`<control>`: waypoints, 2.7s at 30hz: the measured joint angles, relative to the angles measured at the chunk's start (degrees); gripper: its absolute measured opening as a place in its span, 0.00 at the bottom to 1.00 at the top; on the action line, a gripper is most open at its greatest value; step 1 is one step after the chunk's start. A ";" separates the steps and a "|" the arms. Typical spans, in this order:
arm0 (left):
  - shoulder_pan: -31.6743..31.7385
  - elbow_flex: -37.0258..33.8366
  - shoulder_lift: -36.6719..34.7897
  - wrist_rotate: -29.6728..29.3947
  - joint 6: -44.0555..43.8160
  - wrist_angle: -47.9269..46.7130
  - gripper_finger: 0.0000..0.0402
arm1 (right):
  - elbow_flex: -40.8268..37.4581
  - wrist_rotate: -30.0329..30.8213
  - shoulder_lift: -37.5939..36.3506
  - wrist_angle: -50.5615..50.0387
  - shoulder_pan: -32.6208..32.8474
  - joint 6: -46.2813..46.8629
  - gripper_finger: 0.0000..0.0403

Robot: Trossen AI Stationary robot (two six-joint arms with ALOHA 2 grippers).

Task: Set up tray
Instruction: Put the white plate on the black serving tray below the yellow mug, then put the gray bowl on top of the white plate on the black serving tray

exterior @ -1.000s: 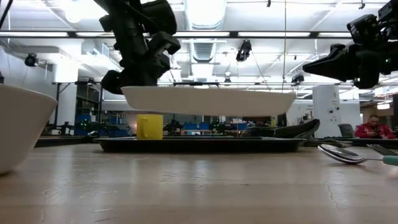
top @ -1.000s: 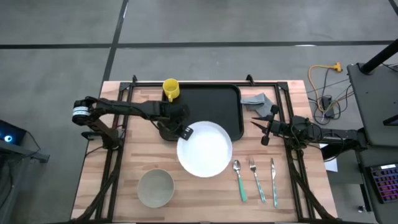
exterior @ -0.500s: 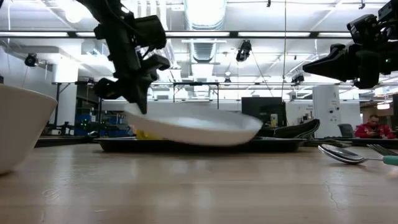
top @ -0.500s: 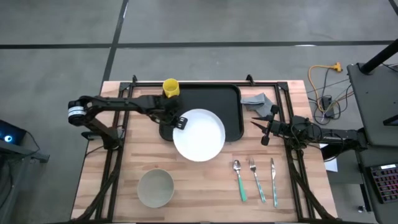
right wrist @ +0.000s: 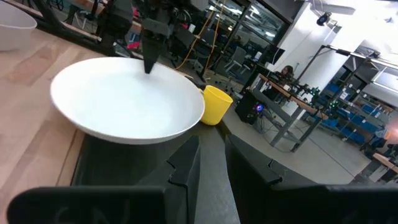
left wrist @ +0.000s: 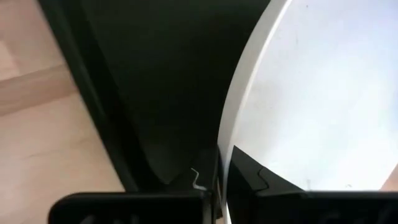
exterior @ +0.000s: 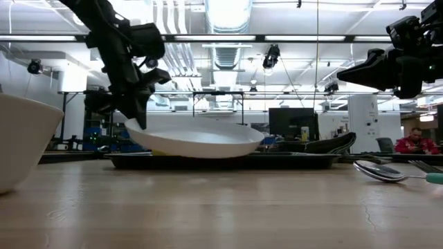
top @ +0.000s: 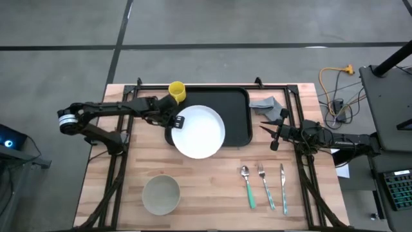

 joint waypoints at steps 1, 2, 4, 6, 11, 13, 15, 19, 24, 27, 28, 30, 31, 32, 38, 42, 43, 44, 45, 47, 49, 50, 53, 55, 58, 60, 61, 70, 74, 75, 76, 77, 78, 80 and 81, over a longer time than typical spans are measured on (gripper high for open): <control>0.67 -0.54 -0.73 0.00 -0.01 0.30 0.00 | 0.00 0.00 0.00 0.00 0.00 -0.04 0.17; 1.38 -1.07 -1.37 -0.02 0.00 0.60 0.00 | 0.00 -0.02 0.00 0.00 0.02 -0.09 0.17; 2.70 -1.91 -2.29 -0.02 -0.06 0.83 0.00 | 0.00 0.00 0.00 0.00 0.00 0.00 0.17; 3.99 -2.33 -2.96 -0.02 -0.04 0.85 0.00 | 0.01 0.00 0.00 0.00 0.02 -0.09 0.17; 6.31 -2.43 -3.13 -0.04 1.06 0.90 0.00 | 0.00 -0.01 0.00 0.00 0.01 -0.10 0.17; 7.01 -2.37 -3.05 -0.07 1.58 0.94 0.00 | 0.00 0.00 0.00 0.00 0.01 0.00 0.17; 7.64 -2.41 -3.03 -0.17 1.64 0.98 0.00 | 0.01 0.00 0.00 0.00 0.02 -0.09 0.17; 8.30 -2.85 -3.03 -1.18 3.05 1.05 0.00 | 0.01 0.00 0.00 0.00 0.02 -0.08 0.17; 8.76 -3.72 -3.03 -1.26 3.08 1.11 0.00 | -0.01 0.00 0.00 0.00 0.01 -0.11 0.17; 8.97 -4.67 -3.03 -1.27 3.06 1.13 0.00 | 0.01 0.00 0.00 0.00 0.02 -0.04 0.17; 9.03 -5.03 -3.03 -1.27 3.05 1.14 0.00 | 0.00 -0.01 0.00 0.00 0.02 -0.10 0.17; 9.03 -5.76 -3.03 -1.31 2.90 1.28 0.00 | 0.00 -0.02 0.00 0.00 0.02 0.00 0.17; 9.03 -6.09 -3.02 -1.31 2.86 1.36 0.00 | 0.00 -0.01 0.00 0.00 0.01 -0.03 0.17; 9.03 -6.32 -3.01 -1.31 2.84 1.51 0.00 | -0.01 0.00 0.00 0.00 0.00 -0.09 0.17; 9.04 -7.11 -2.98 -1.33 2.88 2.94 0.00 | 0.01 0.00 0.00 0.00 0.02 -0.02 0.17; 9.09 -7.33 -2.98 -1.29 2.97 4.15 0.00 | 0.01 0.00 0.00 0.00 0.02 -0.06 0.17; 9.09 -7.33 -2.96 -1.29 2.98 4.14 0.00 | -0.01 -0.02 0.00 0.00 0.02 0.00 0.17; 9.09 -7.33 -2.96 -1.27 2.97 4.17 0.00 | -0.01 0.00 0.00 0.00 0.01 -0.03 0.17; 9.09 -7.33 -2.96 -1.27 2.99 4.17 0.00 | 0.01 0.00 0.00 0.00 0.01 -0.09 0.17; 9.09 -7.44 -2.96 -1.27 2.99 4.19 0.00 | 0.00 0.00 0.00 0.00 0.02 0.00 0.17; 9.09 -7.71 -2.96 -1.25 2.99 4.26 0.00 | -0.01 0.00 0.00 0.00 0.02 -0.06 0.17; 9.09 -7.91 -2.96 -1.24 2.97 4.26 0.00 | 0.00 0.00 0.00 0.00 0.01 -0.09 0.17; 9.11 -8.42 -2.96 -1.20 2.91 4.30 0.00 | 0.00 -0.01 0.00 0.00 0.01 -0.04 0.17; 9.11 -8.70 -2.96 -1.18 2.91 4.32 0.00 | 0.00 0.00 0.00 0.00 0.02 -0.03 0.17; 9.11 -8.97 -2.96 -1.19 2.95 4.35 0.01 | -0.01 0.00 0.00 0.00 0.02 -0.09 0.17; 9.35 -9.06 -2.96 -1.31 3.17 4.93 0.02 | 0.00 0.00 0.00 0.00 0.01 0.00 0.17; 9.33 -9.10 -2.96 -1.35 3.25 5.31 0.03 | 0.01 -0.02 0.00 0.00 0.01 -0.02 0.17; 9.35 -9.68 -2.94 -1.81 3.23 6.24 0.13 | -0.01 0.00 -0.02 -0.02 0.02 -0.03 0.17; 9.35 -9.93 -2.94 -1.86 3.10 6.21 0.19 | 0.01 -0.01 -0.02 0.00 0.00 -0.03 0.17; 9.35 -9.95 -2.94 -1.88 3.08 6.23 0.20 | 0.00 -0.02 -0.02 0.00 0.02 -0.09 0.17; 9.35 -9.95 -2.94 -1.87 3.08 6.23 0.21 | -0.01 0.00 -0.02 0.00 0.02 -0.08 0.17; 9.35 -9.95 -2.94 -1.86 3.08 6.23 0.22 | 0.01 0.00 -0.02 0.00 0.00 -0.02 0.17; 9.35 -9.92 -2.94 -1.86 3.08 6.08 0.23 | -0.01 -0.01 -0.02 -0.01 0.01 -0.01 0.17; 9.35 -9.45 -2.94 -1.50 3.04 5.09 0.23 | 0.01 0.00 -0.02 -0.02 0.02 -0.11 0.17; 9.35 -9.13 -2.97 -1.25 3.04 5.07 0.24 | -0.01 0.00 -0.02 0.00 0.00 -0.07 0.17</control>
